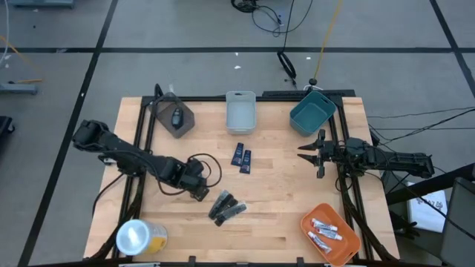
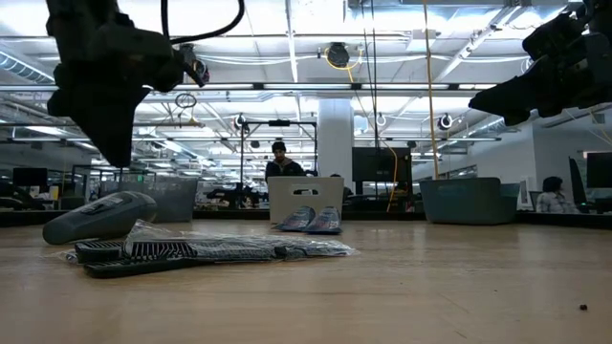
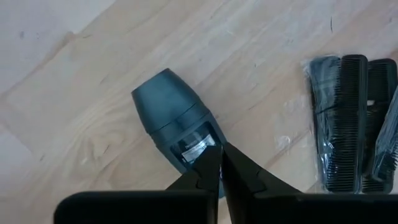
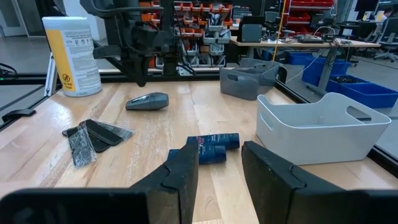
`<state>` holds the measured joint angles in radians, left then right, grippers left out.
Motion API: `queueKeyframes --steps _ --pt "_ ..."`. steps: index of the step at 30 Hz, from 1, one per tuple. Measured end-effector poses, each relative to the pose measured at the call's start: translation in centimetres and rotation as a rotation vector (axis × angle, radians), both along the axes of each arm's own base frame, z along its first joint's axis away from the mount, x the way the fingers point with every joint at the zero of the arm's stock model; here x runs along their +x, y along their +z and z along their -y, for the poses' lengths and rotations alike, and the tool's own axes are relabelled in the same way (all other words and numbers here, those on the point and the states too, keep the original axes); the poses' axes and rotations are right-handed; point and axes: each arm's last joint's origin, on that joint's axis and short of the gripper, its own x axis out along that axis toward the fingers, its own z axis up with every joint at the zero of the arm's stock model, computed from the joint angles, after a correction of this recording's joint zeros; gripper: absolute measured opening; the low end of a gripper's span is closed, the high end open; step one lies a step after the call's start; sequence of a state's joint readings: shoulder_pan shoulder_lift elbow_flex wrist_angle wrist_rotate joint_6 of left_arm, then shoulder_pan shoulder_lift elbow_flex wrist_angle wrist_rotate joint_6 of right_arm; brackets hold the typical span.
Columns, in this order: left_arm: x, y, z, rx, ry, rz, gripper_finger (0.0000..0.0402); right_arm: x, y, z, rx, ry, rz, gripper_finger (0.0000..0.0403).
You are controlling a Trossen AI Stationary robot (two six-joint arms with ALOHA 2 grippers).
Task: Pick & Place Travel size toiletries
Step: Put the gray deodorant into the black bin
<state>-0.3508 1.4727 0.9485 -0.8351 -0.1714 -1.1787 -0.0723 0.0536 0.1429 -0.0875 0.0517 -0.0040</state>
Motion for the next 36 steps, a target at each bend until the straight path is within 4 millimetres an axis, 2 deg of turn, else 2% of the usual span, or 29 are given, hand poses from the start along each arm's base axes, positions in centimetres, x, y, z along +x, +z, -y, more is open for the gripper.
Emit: queueKeyframes --steps 4,10,14,17,22,31,36 --pt "0.0 0.0 0.1 0.026 -0.056 0.004 0.0061 0.0 0.0 0.0 0.000 0.000 0.000 0.0114" --pt "0.2 0.1 0.2 0.011 -0.049 0.020 0.0164 0.0 0.0 0.0 0.000 0.000 0.000 0.0114" --pt "0.1 0.0 0.0 -0.025 0.038 0.012 0.0223 0.0 0.0 0.0 0.000 0.000 0.000 0.0114" --pt "-0.1 -0.1 -0.5 -0.033 0.151 -0.016 0.0249 0.0 0.0 0.0 0.000 0.000 0.000 0.0114" --pt "0.0 -0.4 -1.1 -0.039 0.275 -0.044 0.0259 0.0 0.0 0.0 0.000 0.000 0.000 0.0114" --pt "1.2 -3.4 -1.3 -0.056 0.301 -0.164 0.0251 0.0 0.0 0.0 0.000 0.000 0.000 0.0114" --pt "1.5 -4.2 -1.7 -0.042 0.322 -0.188 0.0244 0.0 0.0 0.0 0.000 0.000 0.000 0.0114"
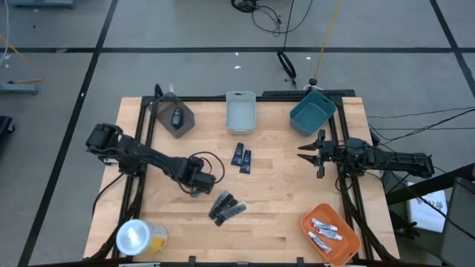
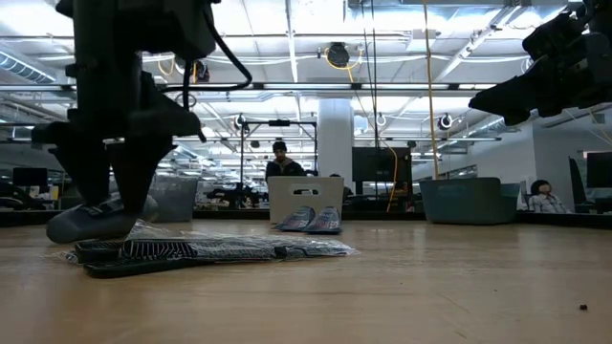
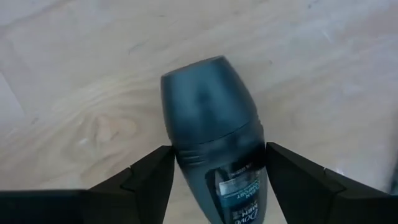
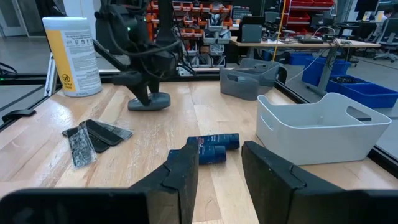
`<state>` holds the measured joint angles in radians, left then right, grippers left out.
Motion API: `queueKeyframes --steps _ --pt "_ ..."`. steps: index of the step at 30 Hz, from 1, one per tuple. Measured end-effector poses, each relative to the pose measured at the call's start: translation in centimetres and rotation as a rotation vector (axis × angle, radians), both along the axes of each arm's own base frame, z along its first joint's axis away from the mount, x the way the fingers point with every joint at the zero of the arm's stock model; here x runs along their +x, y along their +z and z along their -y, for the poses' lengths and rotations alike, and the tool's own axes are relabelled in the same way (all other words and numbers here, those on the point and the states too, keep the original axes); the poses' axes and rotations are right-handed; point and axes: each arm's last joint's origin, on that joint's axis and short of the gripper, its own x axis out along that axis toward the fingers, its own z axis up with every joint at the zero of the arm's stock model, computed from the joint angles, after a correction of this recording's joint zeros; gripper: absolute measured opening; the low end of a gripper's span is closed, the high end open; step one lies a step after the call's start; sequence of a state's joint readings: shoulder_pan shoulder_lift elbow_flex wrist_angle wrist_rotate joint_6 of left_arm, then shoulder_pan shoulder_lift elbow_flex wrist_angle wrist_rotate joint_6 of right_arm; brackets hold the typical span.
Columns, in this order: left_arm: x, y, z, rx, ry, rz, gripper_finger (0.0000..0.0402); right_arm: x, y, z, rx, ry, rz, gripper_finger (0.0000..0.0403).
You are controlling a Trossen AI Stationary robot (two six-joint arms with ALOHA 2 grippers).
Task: Pick & Place Travel size toiletries
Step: Put the gray deodorant into the black bin
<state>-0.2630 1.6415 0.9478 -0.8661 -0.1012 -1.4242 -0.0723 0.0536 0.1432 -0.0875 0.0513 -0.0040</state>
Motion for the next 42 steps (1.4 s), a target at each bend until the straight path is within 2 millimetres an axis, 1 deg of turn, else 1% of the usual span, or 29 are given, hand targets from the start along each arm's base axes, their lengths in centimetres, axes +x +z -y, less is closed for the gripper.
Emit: queueKeyframes --steps 6,14,22,34,37,40,42 --pt "0.3 -1.0 -0.4 0.026 0.007 -0.036 0.0243 0.0 0.0 0.0 0.000 0.000 0.000 0.0114" --pt "0.5 -2.0 -0.4 0.053 -0.048 -0.075 0.0243 0.0 0.0 0.0 0.000 0.000 0.000 0.0114" --pt "0.6 -2.1 -0.4 0.073 -0.083 -0.073 0.0243 0.0 0.0 0.0 0.000 0.000 -0.001 0.0114" --pt "0.6 -2.1 -0.7 0.053 -0.026 -0.075 0.0242 0.0 0.0 0.0 0.000 0.000 -0.001 0.0114" --pt "0.6 -2.1 -0.7 0.054 -0.026 -0.075 0.0228 0.0 0.0 0.0 0.000 0.000 -0.001 0.0114" --pt "0.6 -2.1 -0.7 0.058 -0.027 -0.075 0.0199 0.0 0.0 0.0 0.000 0.000 -0.001 0.0114" --pt "0.6 -2.1 -0.7 0.060 -0.031 -0.075 0.0197 0.0 0.0 0.0 0.000 0.000 -0.001 0.0114"
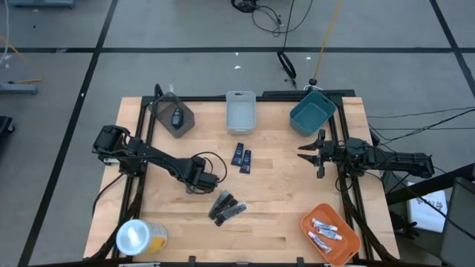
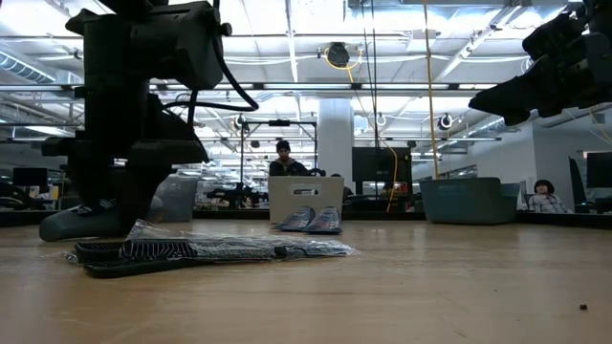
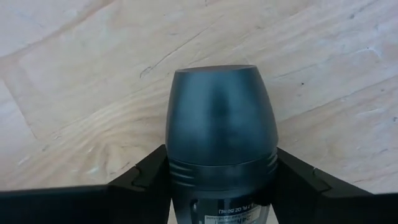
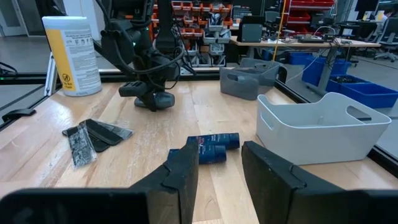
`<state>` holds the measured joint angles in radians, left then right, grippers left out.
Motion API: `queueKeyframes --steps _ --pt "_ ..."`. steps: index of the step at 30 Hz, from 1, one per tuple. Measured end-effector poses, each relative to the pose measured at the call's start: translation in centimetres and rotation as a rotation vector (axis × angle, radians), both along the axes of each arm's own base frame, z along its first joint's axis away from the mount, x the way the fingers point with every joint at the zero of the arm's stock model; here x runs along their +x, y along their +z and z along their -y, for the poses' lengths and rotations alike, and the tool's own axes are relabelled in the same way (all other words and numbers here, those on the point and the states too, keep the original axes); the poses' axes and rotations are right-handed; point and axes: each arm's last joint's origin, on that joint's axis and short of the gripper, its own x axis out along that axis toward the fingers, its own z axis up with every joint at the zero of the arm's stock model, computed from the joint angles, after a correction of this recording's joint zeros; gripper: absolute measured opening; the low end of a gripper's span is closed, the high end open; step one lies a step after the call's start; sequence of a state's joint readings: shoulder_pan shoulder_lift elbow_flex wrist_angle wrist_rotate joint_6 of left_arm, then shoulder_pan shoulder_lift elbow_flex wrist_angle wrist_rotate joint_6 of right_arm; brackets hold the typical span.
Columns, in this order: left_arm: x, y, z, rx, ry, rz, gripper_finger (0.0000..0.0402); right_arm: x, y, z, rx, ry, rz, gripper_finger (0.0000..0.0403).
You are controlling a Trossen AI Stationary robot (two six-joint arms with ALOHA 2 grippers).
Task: Pick & Place Travel size toiletries
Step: Put the gray deodorant into the black bin
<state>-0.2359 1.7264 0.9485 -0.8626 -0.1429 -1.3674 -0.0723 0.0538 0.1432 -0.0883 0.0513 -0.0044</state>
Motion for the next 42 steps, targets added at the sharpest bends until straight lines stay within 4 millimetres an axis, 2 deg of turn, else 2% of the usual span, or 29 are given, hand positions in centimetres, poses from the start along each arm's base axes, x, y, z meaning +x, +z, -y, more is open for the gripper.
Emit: queueKeyframes --steps 14,19,31,38,42 --pt "0.0 0.3 0.0 0.009 -0.095 -0.027 0.0198 0.0 0.0 0.0 0.000 0.000 0.000 0.0114" --pt "0.8 1.2 0.1 0.006 -0.160 0.004 0.0197 0.0 0.0 0.0 0.000 0.000 0.000 0.0114" --pt "3.0 4.8 0.4 0.082 -0.300 0.060 0.0197 0.0 0.0 0.0 0.001 0.000 0.000 0.0114" --pt "4.5 7.8 0.6 0.138 -0.409 0.123 0.0200 0.0 0.0 0.0 0.001 0.000 0.000 0.0114" --pt "4.6 10.0 0.7 0.196 -0.460 0.201 0.0198 0.0 0.0 0.0 0.001 0.000 0.000 0.0114"
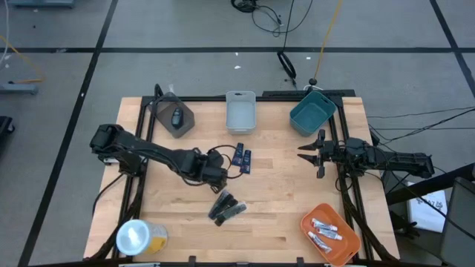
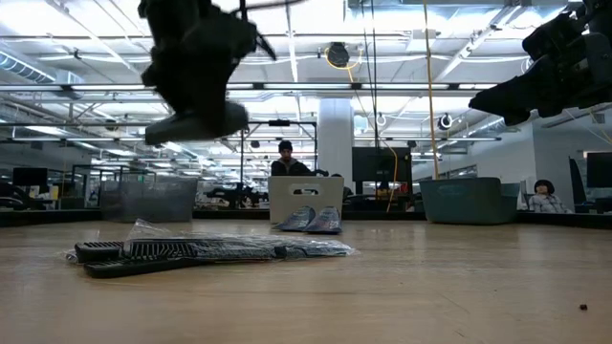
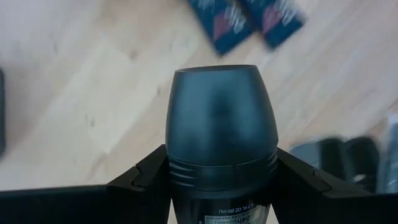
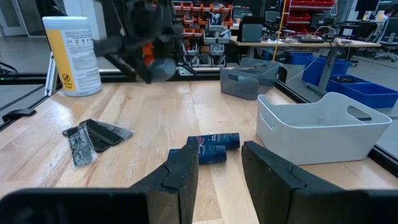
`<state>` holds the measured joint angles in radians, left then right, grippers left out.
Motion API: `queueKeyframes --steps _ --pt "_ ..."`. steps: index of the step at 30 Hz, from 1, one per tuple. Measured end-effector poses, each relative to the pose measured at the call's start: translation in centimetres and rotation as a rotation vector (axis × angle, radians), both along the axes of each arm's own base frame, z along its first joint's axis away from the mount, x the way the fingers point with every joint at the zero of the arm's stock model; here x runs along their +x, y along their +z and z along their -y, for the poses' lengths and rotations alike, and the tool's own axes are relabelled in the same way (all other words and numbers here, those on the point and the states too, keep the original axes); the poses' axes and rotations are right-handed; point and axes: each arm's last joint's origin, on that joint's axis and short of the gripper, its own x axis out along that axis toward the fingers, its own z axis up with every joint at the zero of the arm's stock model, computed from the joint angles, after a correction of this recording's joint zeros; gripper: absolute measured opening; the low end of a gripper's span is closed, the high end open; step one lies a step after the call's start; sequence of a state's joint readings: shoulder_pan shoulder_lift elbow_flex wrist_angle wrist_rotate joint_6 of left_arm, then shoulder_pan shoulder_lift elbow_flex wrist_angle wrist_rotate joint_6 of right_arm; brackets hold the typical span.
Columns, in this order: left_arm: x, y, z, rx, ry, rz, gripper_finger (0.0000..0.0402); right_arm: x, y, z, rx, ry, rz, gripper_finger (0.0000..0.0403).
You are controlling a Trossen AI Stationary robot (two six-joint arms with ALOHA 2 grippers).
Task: Pick & Place Travel size toiletries
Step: Put the gray deodorant into the black bin
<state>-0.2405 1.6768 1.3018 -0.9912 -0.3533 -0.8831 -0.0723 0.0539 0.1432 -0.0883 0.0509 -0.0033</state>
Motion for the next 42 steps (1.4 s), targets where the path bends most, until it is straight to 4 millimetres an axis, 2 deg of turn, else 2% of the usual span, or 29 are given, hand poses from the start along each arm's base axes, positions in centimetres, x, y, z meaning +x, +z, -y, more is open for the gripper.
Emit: queueKeyframes --steps 4,11,14,20,25,29,37,42 --pt "-1.0 2.8 0.1 0.056 -0.046 0.104 0.0197 0.0 0.0 0.0 0.000 0.000 -0.004 0.0114" --pt "-4.9 8.1 1.0 0.176 -0.106 0.313 0.0198 0.0 -0.1 0.0 0.001 0.000 -0.007 0.0114" --pt "-6.4 8.8 1.6 0.234 -0.132 0.380 0.0204 0.0 -0.1 0.0 0.001 0.000 -0.007 0.0114" --pt "-9.4 6.5 2.0 0.238 -0.149 0.445 0.0197 0.0 -0.1 0.0 0.001 0.000 -0.006 0.0114" --pt "-11.7 3.1 1.1 0.204 -0.126 0.514 0.0197 0.0 -0.1 0.0 0.000 0.000 -0.007 0.0114" --pt "-13.1 0.9 0.6 0.190 -0.192 0.607 0.0200 0.0 -0.1 0.0 0.000 0.000 -0.007 0.0114" --pt "-15.4 -1.7 -0.3 0.153 -0.361 0.806 0.0197 0.0 -0.1 0.0 0.000 0.000 -0.007 0.0114" --pt "-16.9 -2.6 -1.0 0.171 -0.414 0.915 0.0197 0.0 -0.1 0.0 0.000 0.000 -0.007 0.0114"
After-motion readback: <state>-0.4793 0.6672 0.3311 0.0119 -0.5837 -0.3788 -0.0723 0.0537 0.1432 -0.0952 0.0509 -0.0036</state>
